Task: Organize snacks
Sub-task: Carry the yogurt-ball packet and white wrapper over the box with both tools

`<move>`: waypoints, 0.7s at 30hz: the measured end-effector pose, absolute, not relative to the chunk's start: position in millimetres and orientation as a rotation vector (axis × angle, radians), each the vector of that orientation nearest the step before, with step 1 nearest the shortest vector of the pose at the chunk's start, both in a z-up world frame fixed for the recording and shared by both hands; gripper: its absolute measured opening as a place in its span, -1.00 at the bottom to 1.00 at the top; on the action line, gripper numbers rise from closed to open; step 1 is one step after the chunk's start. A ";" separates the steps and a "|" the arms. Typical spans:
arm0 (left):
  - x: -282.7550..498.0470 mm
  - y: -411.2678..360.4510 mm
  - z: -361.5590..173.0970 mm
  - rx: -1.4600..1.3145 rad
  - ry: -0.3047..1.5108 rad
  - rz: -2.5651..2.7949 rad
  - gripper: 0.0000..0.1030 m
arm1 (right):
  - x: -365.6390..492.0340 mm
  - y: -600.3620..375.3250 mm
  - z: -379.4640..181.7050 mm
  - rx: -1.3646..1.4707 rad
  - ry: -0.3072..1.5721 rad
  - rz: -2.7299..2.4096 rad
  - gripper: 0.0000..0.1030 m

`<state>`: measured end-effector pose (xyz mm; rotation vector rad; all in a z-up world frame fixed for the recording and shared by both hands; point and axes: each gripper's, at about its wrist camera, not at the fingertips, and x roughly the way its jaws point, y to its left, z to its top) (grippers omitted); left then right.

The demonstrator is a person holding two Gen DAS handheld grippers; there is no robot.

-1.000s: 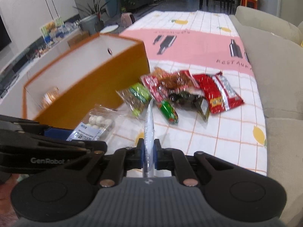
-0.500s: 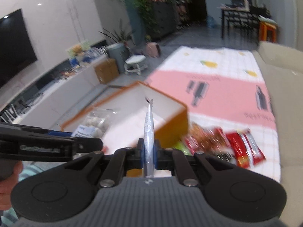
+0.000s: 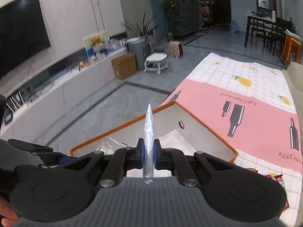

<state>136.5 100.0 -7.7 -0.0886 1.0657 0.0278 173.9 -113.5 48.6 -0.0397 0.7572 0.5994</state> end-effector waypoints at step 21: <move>164.2 105.0 -69.6 0.076 1.283 -0.050 0.31 | 212.1 -74.6 -49.5 -0.209 1.061 0.606 -0.89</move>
